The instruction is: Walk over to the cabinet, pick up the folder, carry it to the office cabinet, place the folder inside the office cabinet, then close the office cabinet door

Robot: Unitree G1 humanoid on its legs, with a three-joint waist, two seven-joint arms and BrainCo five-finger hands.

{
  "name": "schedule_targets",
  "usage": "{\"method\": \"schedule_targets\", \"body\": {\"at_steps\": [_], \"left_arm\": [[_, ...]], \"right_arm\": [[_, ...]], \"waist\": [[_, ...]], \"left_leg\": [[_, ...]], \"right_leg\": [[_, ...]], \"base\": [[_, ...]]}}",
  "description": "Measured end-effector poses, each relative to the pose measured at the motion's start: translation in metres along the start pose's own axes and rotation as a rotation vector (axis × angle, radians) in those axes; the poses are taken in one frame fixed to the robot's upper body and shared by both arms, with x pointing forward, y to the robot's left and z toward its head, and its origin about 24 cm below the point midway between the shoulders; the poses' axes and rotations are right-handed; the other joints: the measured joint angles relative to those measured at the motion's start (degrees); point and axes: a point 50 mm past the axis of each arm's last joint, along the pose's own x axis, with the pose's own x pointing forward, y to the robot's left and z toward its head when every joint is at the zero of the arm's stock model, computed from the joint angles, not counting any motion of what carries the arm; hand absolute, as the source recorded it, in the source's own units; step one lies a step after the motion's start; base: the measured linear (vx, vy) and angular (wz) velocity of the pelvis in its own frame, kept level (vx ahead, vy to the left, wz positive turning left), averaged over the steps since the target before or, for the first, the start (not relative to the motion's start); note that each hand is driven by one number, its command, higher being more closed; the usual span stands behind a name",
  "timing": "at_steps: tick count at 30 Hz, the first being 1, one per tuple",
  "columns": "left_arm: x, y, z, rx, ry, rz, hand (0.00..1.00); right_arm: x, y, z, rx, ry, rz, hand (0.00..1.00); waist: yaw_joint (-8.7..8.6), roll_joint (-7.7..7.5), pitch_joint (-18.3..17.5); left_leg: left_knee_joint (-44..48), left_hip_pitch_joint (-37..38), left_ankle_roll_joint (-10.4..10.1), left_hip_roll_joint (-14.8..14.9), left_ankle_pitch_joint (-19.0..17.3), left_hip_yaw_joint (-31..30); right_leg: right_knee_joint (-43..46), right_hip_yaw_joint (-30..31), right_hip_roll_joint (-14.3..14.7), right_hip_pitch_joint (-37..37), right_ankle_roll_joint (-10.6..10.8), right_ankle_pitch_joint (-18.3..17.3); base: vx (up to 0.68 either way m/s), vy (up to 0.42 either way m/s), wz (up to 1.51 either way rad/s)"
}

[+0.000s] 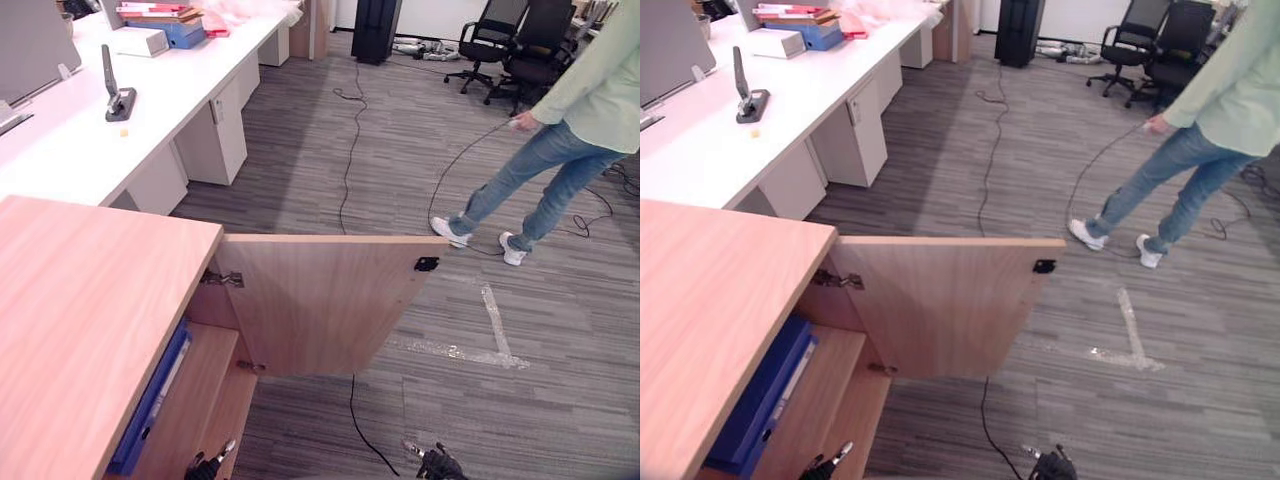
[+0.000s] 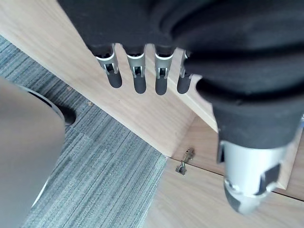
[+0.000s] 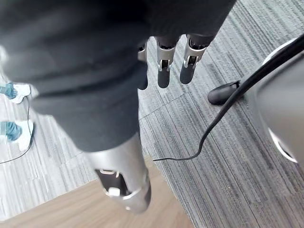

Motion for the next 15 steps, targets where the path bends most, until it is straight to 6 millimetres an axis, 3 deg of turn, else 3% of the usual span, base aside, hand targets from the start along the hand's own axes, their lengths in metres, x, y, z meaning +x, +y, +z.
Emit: {"method": "schedule_targets", "body": {"at_steps": [4, 8, 10, 12, 15], "left_arm": [[-0.002, 0.003, -0.001, -0.115, -0.001, 0.027, 0.0], [-0.004, 0.005, -0.006, -0.185, 0.012, 0.041, 0.0], [-0.004, 0.001, -0.008, -0.189, 0.018, 0.028, 0.0], [-0.006, -0.004, -0.012, -0.202, 0.029, 0.02, 0.0], [-0.005, 0.002, -0.011, -0.209, 0.028, 0.031, 0.0]], "right_arm": [[-0.001, 0.006, 0.004, 0.032, -0.027, 0.01, 0.0], [-0.002, 0.003, 0.003, 0.066, -0.027, 0.0, 0.0], [-0.001, -0.004, 0.006, 0.11, -0.037, -0.034, 0.0], [0.0, -0.008, 0.007, 0.128, -0.038, -0.053, 0.0], [-0.002, 0.0, 0.003, 0.175, -0.033, -0.04, 0.0]], "waist": [[0.3, 0.38, 1.26], [0.51, 1.03, 2.25], [0.53, 2.12, 3.04], [1.08, 3.25, 3.33], [1.58, 2.13, 2.08]], "left_leg": [[6.29, -2.75, -0.26, 4.03, 0.15, 3.55], [7.96, -3.23, -0.39, 5.52, 0.25, 2.52], [12.05, -6.38, -0.73, 4.71, -1.83, 1.35], [11.0, -6.15, -0.95, 2.07, -4.23, -0.6], [4.88, -3.41, 0.52, -0.36, -2.04, 1.49]], "right_leg": [[1.91, -2.06, 2.76, 0.14, -2.6, -2.07], [5.6, -1.8, 4.21, -1.55, -3.9, -5.7], [6.23, -1.0, 3.72, -2.33, -4.03, -5.68], [7.03, 0.19, 3.74, -3.06, -4.41, -4.94], [4.37, 2.79, 2.81, -3.14, -3.9, -2.5]], "base": [[-0.09, -0.129, 0.14], [-0.13, -0.108, 0.04], [-0.1, 0.027, 0.0], [-0.05, 0.149, -0.17], [0.0, 0.108, -0.25]]}}
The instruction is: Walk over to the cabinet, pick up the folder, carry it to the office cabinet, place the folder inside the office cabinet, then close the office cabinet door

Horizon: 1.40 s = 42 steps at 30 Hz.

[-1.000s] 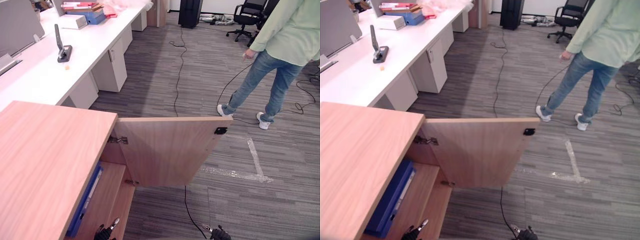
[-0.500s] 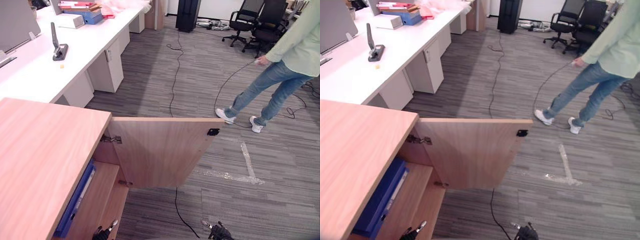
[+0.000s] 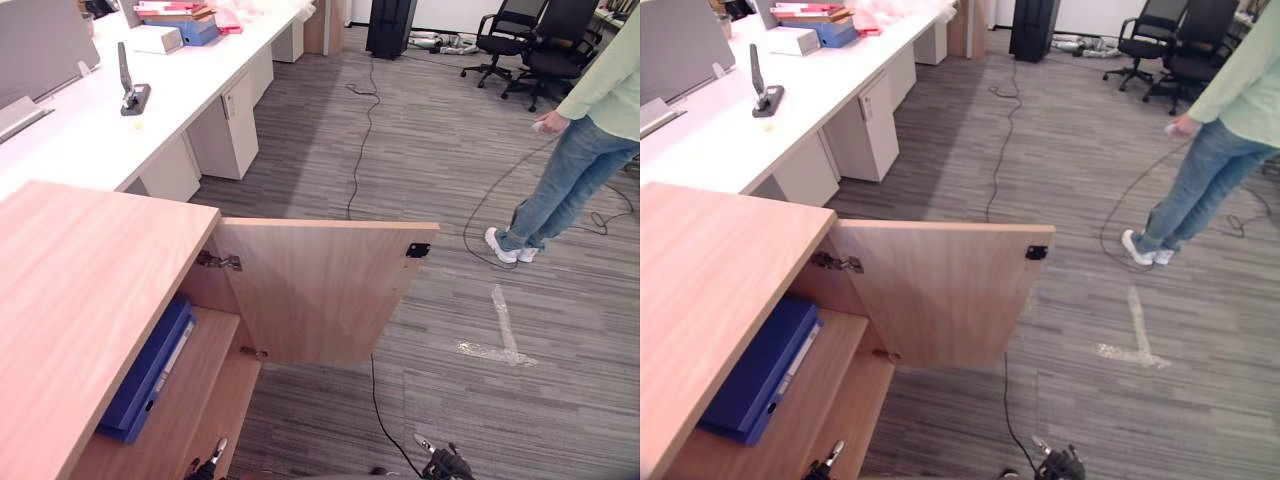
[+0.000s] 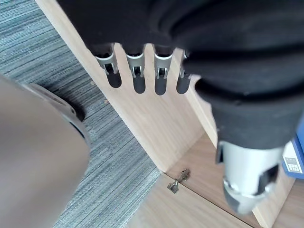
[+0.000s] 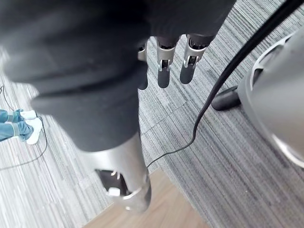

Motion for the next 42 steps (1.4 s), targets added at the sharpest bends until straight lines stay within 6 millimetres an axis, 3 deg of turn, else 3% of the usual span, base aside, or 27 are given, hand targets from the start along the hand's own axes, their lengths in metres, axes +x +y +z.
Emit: {"method": "schedule_targets", "body": {"at_steps": [4, 9, 12, 20, 22, 24, 29, 38, 42], "left_arm": [[0.0, -0.004, -0.001, 0.041, 0.009, -0.022, 0.0], [0.0, -0.008, -0.002, 0.068, 0.009, -0.04, 0.0], [0.0, -0.01, 0.001, 0.105, -0.001, -0.057, 0.0], [0.001, -0.006, 0.006, 0.178, -0.025, -0.078, 0.0], [0.002, -0.002, 0.008, 0.201, -0.028, -0.08, 0.0], [0.002, -0.001, 0.009, 0.216, -0.03, -0.084, 0.0], [0.002, 0.007, 0.008, 0.25, -0.026, -0.079, 0.0], [-0.002, 0.015, -0.003, 0.276, 0.007, -0.075, 0.0], [-0.002, 0.016, -0.005, 0.25, 0.017, -0.072, 0.0]], "right_arm": [[-0.002, 0.009, 0.002, 0.023, -0.024, 0.023, 0.0], [-0.003, 0.01, 0.004, 0.024, -0.034, 0.021, 0.0], [-0.003, 0.016, 0.02, 0.019, -0.102, 0.036, 0.0], [-0.007, 0.026, 0.129, 0.066, -0.455, 0.018, 0.0], [-0.01, 0.027, 0.165, 0.081, -0.543, 0.004, 0.0], [-0.013, 0.03, 0.187, 0.078, -0.596, 0.005, 0.0], [-0.017, 0.044, 0.221, -0.01, -0.662, 0.024, 0.0], [-0.038, 0.109, 0.272, -0.233, -0.758, 0.197, 0.0], [-0.042, 0.125, 0.28, -0.274, -0.751, 0.249, 0.0]], "waist": [[0.03, -0.52, -1.84], [0.14, 0.03, -2.03], [0.3, -0.1, -2.09], [0.29, -1.0, -2.61], [0.28, -0.95, -2.62], [0.31, -0.83, -2.54], [0.31, -0.62, -2.36], [1.89, 1.07, -0.08], [2.67, 1.29, 0.48]], "left_leg": [[-6.39, 1.85, 0.39, -2.16, 3.25, 0.27], [-7.9, 3.67, 0.32, -2.1, 3.42, -1.12], [-8.21, 3.85, 0.32, -2.43, 3.42, -1.07], [-9.11, 4.48, 0.91, -3.34, 3.81, -0.51], [-9.22, 4.35, 0.89, -3.38, 4.14, -0.46], [-9.41, 4.22, 0.84, -3.39, 4.51, -0.47], [-9.4, 3.53, 1.0, -3.42, 5.01, -0.67], [-9.35, 2.46, 1.15, -3.5, 6.06, -1.49], [-9.37, 2.34, 1.14, -3.5, 6.2, -2.3]], "right_leg": [[-3.92, -0.46, -0.95, 0.75, 0.33, 1.63], [-5.58, -2.05, -0.61, 3.51, 0.36, 1.68], [-5.78, -1.99, -0.86, 3.51, 0.39, 1.73], [-7.34, -1.24, -1.36, 3.86, 0.36, 3.27], [-7.35, -0.98, -1.36, 3.55, 0.39, 3.35], [-7.35, -0.85, -1.32, 3.32, 0.35, 3.48], [-7.28, -0.69, -1.25, 2.84, -0.03, 3.82], [-6.11, -0.24, -1.25, 1.17, -0.35, 4.02], [-6.06, -0.77, -1.24, 1.46, -0.41, 3.98]], "base": [[0.08, 0.036, 0.07], [0.07, 0.005, 0.16], [0.02, 0.021, -0.01], [-0.03, 0.03, -0.05], [-0.07, -0.001, -0.04], [-0.07, -0.007, -0.03], [-0.07, 0.001, 0.0], [-0.06, 0.008, 0.01], [-0.03, 0.008, 0.08]]}}
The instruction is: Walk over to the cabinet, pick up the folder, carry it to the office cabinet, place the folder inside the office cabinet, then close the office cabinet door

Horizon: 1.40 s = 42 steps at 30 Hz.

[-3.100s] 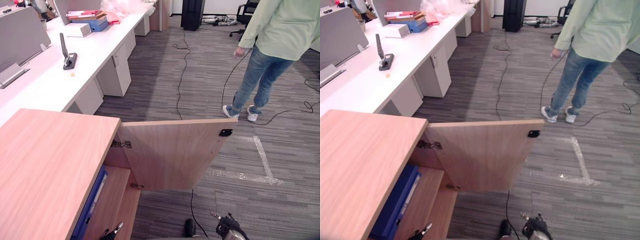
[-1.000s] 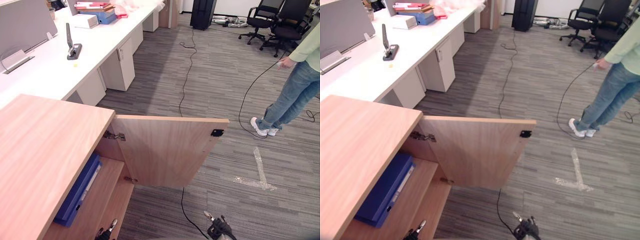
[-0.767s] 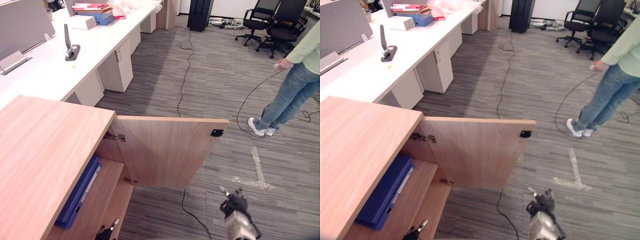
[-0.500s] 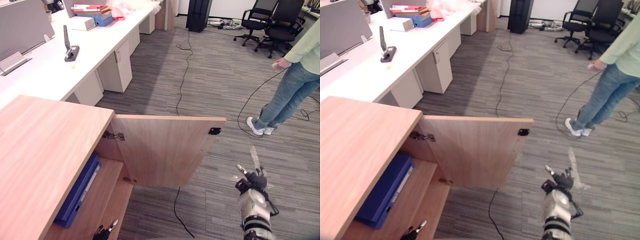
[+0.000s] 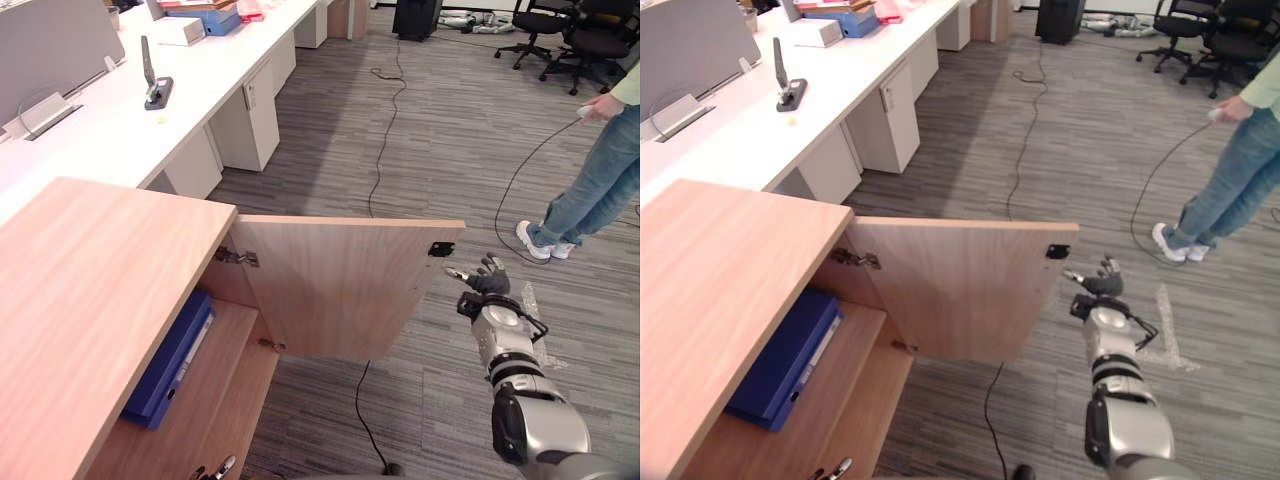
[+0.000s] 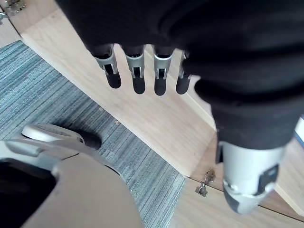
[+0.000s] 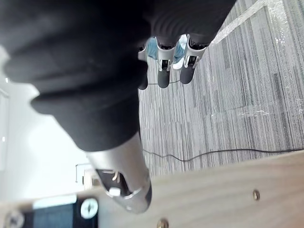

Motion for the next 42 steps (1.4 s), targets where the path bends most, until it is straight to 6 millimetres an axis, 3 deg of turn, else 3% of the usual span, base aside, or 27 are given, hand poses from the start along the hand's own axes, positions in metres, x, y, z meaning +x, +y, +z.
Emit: {"method": "schedule_targets", "body": {"at_steps": [4, 6, 14, 19, 25, 29, 35, 42], "left_arm": [[0.0, -0.001, 0.001, 0.005, -0.003, -0.01, 0.0], [0.0, -0.005, 0.002, 0.014, -0.011, -0.027, 0.0], [0.0, -0.007, 0.003, 0.027, -0.017, -0.039, 0.0], [0.0, -0.009, 0.003, 0.032, -0.019, -0.055, 0.0], [-0.002, -0.01, 0.006, 0.064, -0.041, -0.093, 0.0], [-0.003, -0.012, 0.009, 0.073, -0.058, -0.107, 0.0], [-0.003, -0.012, 0.01, 0.092, -0.072, -0.118, 0.0], [-0.005, -0.007, 0.005, 0.126, -0.059, -0.116, 0.0]], "right_arm": [[0.007, 0.008, 0.014, 0.019, 0.005, 0.036, 0.0], [0.014, 0.004, 0.033, 0.05, -0.012, 0.03, 0.0], [0.018, 0.006, 0.046, 0.075, -0.011, 0.049, 0.0], [0.017, 0.028, 0.052, -0.053, -0.007, 0.197, 0.0], [0.016, 0.032, 0.064, -0.223, -0.053, 0.285, 0.0], [0.011, 0.033, 0.062, -0.332, -0.084, 0.348, 0.0], [-0.004, 0.042, 0.051, -0.442, -0.122, 0.496, 0.0], [-0.03, 0.047, 0.014, -0.678, -0.08, 0.732, 0.0]], "waist": [[0.6, 0.37, 1.11], [0.84, 1.23, 3.2], [1.1, 1.69, 4.87], [1.5, 2.04, 5.34], [0.86, 2.0, 6.04], [0.8, 1.99, 6.06], [-0.78, 1.99, 6.02], [-1.52, 1.69, 2.8]], "left_leg": [[0.1, -0.93, -0.05, 0.0, 0.46, -1.57], [0.06, -1.1, -0.09, 0.07, 1.01, -2.62], [-1.38, -2.06, -0.43, 0.1, 3.27, -4.09], [-1.8, -2.07, -0.36, 0.14, 3.69, -5.02], [-1.8, -2.68, -0.37, 0.27, 3.7, -5.03], [-1.97, -1.99, -0.38, 0.45, 3.69, -5.05], [-2.78, -1.1, -0.57, 1.74, 3.63, -4.9], [-3.67, -0.74, -2.05, 4.03, 4.07, -4.64]], "right_leg": [[0.45, -1.04, -0.02, -0.11, -0.61, -0.39], [1.43, -1.18, -0.04, -0.2, -1.06, -0.71], [2.19, -1.81, -0.05, -1.44, -1.29, -0.85], [2.31, -1.89, 0.16, -1.57, -1.17, -0.77], [2.27, -1.46, 0.36, -2.4, -0.95, -0.56], [2.15, -0.48, 0.54, -2.39, -0.85, -0.49], [1.97, 0.32, 1.83, -2.38, -0.84, -0.49], [1.23, 0.76, 4.23, -2.41, -0.89, -0.47]], "base": [[-0.03, 0.009, 0.18], [-0.06, 0.006, 0.24], [-0.08, 0.0, 0.09], [-0.03, -0.003, 0.02], [0.02, 0.013, -0.04], [0.04, 0.012, -0.15], [0.01, -0.004, -0.1], [-0.01, -0.023, -0.08]]}}
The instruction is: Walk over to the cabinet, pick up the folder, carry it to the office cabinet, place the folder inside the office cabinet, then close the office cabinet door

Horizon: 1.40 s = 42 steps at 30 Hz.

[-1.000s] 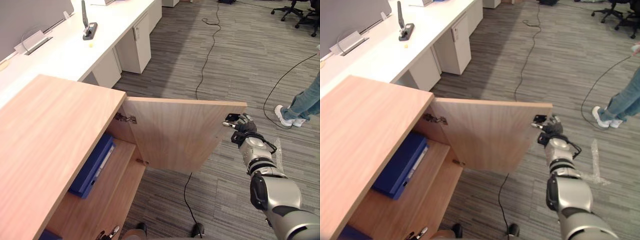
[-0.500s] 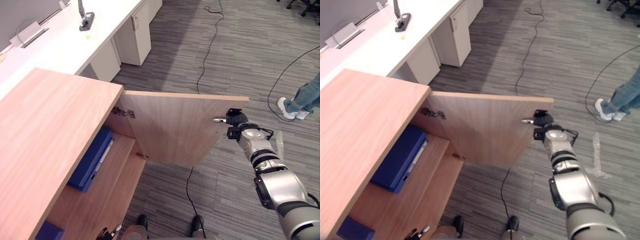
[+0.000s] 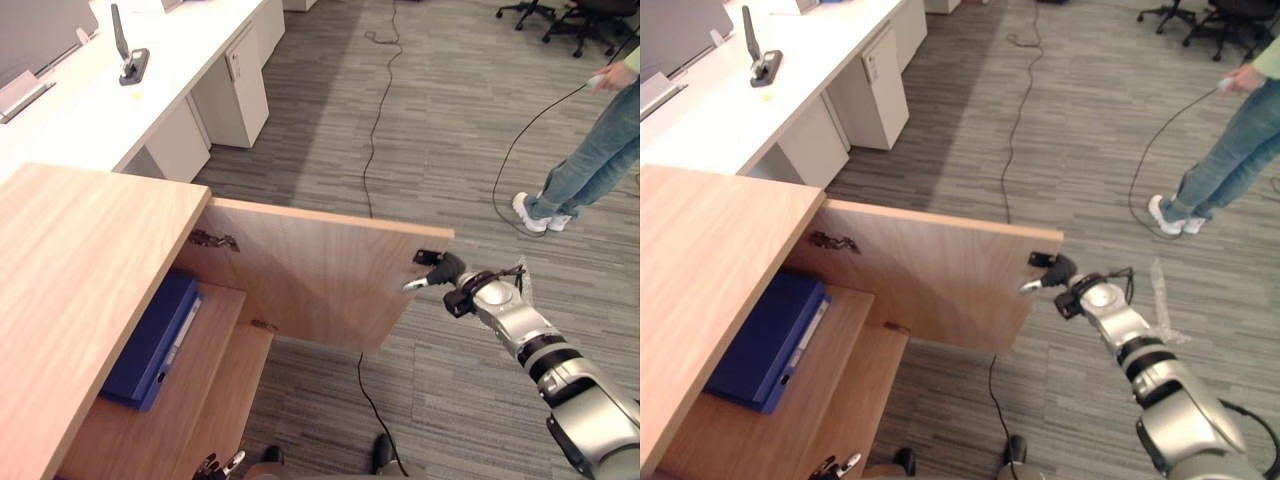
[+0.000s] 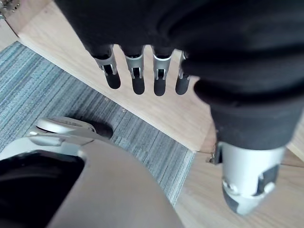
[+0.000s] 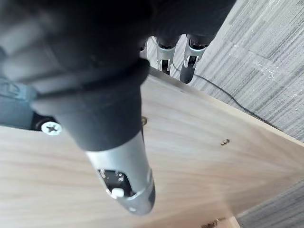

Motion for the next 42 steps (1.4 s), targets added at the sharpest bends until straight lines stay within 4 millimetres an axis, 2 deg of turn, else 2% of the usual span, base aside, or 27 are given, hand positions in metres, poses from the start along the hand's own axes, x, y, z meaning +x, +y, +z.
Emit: {"method": "schedule_targets", "body": {"at_steps": [5, 10, 11, 12, 13, 14, 15, 16, 17, 18, 19, 20, 21, 22, 24, 27, 28, 30, 33, 37, 42], "left_arm": [[0.0, 0.002, 0.0, -0.021, -0.006, 0.012, 0.0], [-0.001, 0.016, 0.0, -0.072, -0.01, 0.069, 0.0], [-0.002, 0.019, 0.001, -0.077, -0.011, 0.079, 0.0], [-0.002, 0.024, 0.001, -0.08, -0.011, 0.094, 0.0], [-0.003, 0.031, 0.0, -0.108, -0.006, 0.122, 0.0], [-0.003, 0.031, 0.0, -0.113, -0.004, 0.125, 0.0], [-0.004, 0.036, -0.003, -0.126, 0.008, 0.142, 0.0], [-0.006, 0.039, -0.005, -0.136, 0.015, 0.154, 0.0], [-0.006, 0.043, -0.003, -0.141, 0.008, 0.166, 0.0], [-0.006, 0.044, -0.003, -0.136, 0.006, 0.166, 0.0], [-0.004, 0.052, 0.004, -0.127, -0.011, 0.182, 0.0], [-0.003, 0.057, 0.009, -0.132, -0.019, 0.196, 0.0], [-0.004, 0.062, 0.008, -0.164, -0.014, 0.221, 0.0], [-0.004, 0.065, 0.006, -0.17, 0.001, 0.236, 0.0], [-0.007, 0.071, 0.002, -0.152, 0.015, 0.251, 0.0], [-0.01, 0.075, -0.002, -0.156, 0.03, 0.266, 0.0], [-0.01, 0.076, -0.001, -0.158, 0.027, 0.27, 0.0], [-0.01, 0.084, 0.005, -0.151, 0.005, 0.283, 0.0], [-0.008, 0.088, 0.012, -0.154, -0.015, 0.291, 0.0], [-0.001, 0.081, 0.028, -0.16, -0.057, 0.266, 0.0], [0.0, 0.079, 0.029, -0.167, -0.058, 0.268, 0.0]], "right_arm": [[-0.005, 0.027, -0.011, -0.102, 0.015, 0.127, 0.0], [-0.014, 0.049, -0.019, -0.119, -0.009, 0.194, 0.0], [-0.016, 0.055, -0.019, -0.124, -0.018, 0.214, 0.0], [-0.021, 0.064, -0.022, -0.125, -0.024, 0.246, 0.0], [-0.03, 0.076, -0.026, -0.146, -0.032, 0.293, 0.0], [-0.032, 0.078, -0.026, -0.145, -0.034, 0.303, 0.0], [-0.038, 0.088, -0.028, -0.137, -0.043, 0.347, 0.0], [-0.043, 0.096, -0.03, -0.126, -0.045, 0.376, 0.0], [-0.05, 0.104, -0.032, -0.12, -0.053, 0.418, 0.0], [-0.057, 0.109, -0.033, -0.145, -0.052, 0.464, 0.0], [-0.069, 0.117, -0.037, -0.188, -0.043, 0.553, 0.0], [-0.077, 0.124, -0.04, -0.203, -0.035, 0.611, 0.0], [-0.082, 0.127, -0.034, -0.214, -0.073, 0.634, 0.0], [-0.084, 0.131, -0.03, -0.231, -0.093, 0.664, 0.0], [-0.088, 0.133, -0.024, -0.269, -0.118, 0.696, 0.0], [-0.097, 0.124, -0.015, -0.345, -0.146, 0.717, 0.0], [-0.1, 0.122, -0.015, -0.378, -0.142, 0.736, 0.0], [-0.12, 0.126, -0.022, -0.407, -0.105, 0.844, 0.0], [-0.13, 0.136, -0.028, -0.377, -0.093, 0.898, 0.0], [-0.124, 0.136, -0.019, -0.426, -0.138, 0.87, 0.0], [-0.102, 0.135, -0.004, -0.542, -0.204, 0.807, 0.0]], "waist": [[0.49, -0.55, 0.01], [0.9, -3.95, 0.04], [0.95, -4.74, 0.04], [1.28, -6.04, 0.05], [1.26, -8.32, -0.83], [1.24, -8.45, -0.83], [1.44, -8.87, -0.98], [1.51, -8.62, -1.36], [0.83, -7.97, -1.95], [0.63, -8.09, -2.62], [0.46, -10.47, -4.4], [0.07, -12.3, -4.34], [0.26, -12.23, -4.02], [0.82, -12.41, -3.48], [1.57, -13.28, -3.43], [1.69, -14.88, -3.22], [1.61, -15.14, -3.12], [1.6, -16.15, -2.62], [0.71, -17.01, -2.18], [1.1, -17.0, -1.99], [2.66, -16.69, -0.75]], "left_leg": [[1.1, -0.9, -1.03, 0.56, 0.74, -0.69], [8.27, -7.78, -0.89, 1.82, 0.92, -1.53], [8.91, -9.2, 0.25, 2.07, 1.78, -0.87], [6.06, -9.1, 2.32, 1.64, 5.01, -0.14], [7.75, -9.19, 4.0, 0.93, 2.95, 3.29], [10.67, -9.8, 4.42, 1.07, 1.52, 4.28], [21.84, -11.37, 4.88, 1.57, -4.21, 8.21], [24.68, -11.26, 5.45, 2.06, -6.15, 11.49], [22.4, -11.39, 5.48, 2.96, -6.28, 15.45], [17.55, -11.06, 5.3, 2.09, -5.66, 15.71], [6.77, -9.64, 5.19, -0.8, -1.39, 14.66], [5.22, -8.62, 6.33, -1.97, -1.54, 16.81], [7.85, -8.25, 6.06, 0.05, -1.0, 22.85], [5.52, -7.05, 3.92, 0.0, 0.09, 22.0], [2.74, -5.71, 3.71, -1.2, 1.25, 20.32], [-1.3, -4.06, 3.99, -2.75, 3.07, 19.74], [-1.9, -3.86, 4.0, -3.0, 3.33, 19.67], [-3.63, -3.18, 4.06, -3.7, 4.1, 18.64], [-4.07, -3.25, 4.22, -3.91, 4.33, 17.72], [-4.05, -4.36, 4.54, -4.56, 4.65, 15.27], [-4.08, -4.74, 4.73, -4.8, 5.13, 13.36]], "right_leg": [[0.09, -0.46, 0.52, -0.03, -0.48, 0.25], [0.51, -2.32, 1.82, -1.78, -1.45, -0.8], [0.54, -2.34, 2.21, -2.3, -1.58, -0.87], [0.27, -2.25, 2.01, -2.69, -1.91, -1.08], [0.2, -4.12, 0.37, -4.12, -3.63, -0.38], [0.23, -4.37, 0.33, -4.13, -3.74, -0.34], [0.17, -5.09, 0.51, -3.92, -4.25, 0.02], [0.25, -5.84, 0.88, -3.94, -4.38, 0.11], [0.79, -7.47, 1.53, -4.09, -4.17, -0.03], [0.9, -8.05, 1.6, -5.32, -4.1, -0.06], [0.37, -8.11, 0.5, -7.57, -4.25, 0.03], [-0.29, -8.65, -0.87, -7.76, -4.35, 0.25], [0.53, -10.94, -1.11, -7.45, -4.85, 0.9], [1.14, -12.19, -1.02, -6.53, -4.7, 0.8], [1.16, -12.95, -1.58, -5.31, -4.59, 0.83], [1.29, -12.93, -2.44, -5.1, -4.48, 0.9], [1.38, -12.93, -2.57, -5.13, -4.48, 0.9], [1.83, -12.82, -2.84, -5.15, -4.4, 0.94], [2.17, -12.51, -3.1, -5.15, -4.39, 0.94], [2.31, -12.67, -3.79, -5.08, -3.77, 0.51], [2.82, -13.4, -4.19, -4.63, -3.42, 0.26]], "base": [[-0.06, -0.004, 0.05], [-0.14, -0.055, 0.28], [-0.15, -0.104, 0.41], [-0.18, -0.086, 0.63], [-0.15, -0.068, 0.53], [-0.08, -0.005, 0.42], [-0.01, -0.002, 0.24], [-0.02, 0.002, 0.57], [-0.01, -0.006, 0.75], [-0.05, -0.018, 1.15], [-0.03, -0.003, 1.08], [0.0, -0.007, 1.26], [0.08, 0.027, 1.06], [0.07, 0.009, 0.91], [0.06, 0.069, 0.55], [0.05, 0.096, 0.19], [0.04, 0.075, 0.05], [0.04, 0.047, 0.1], [0.03, 0.027, 0.15], [-0.01, 0.018, 0.27], [-0.02, 0.001, 0.22]]}}
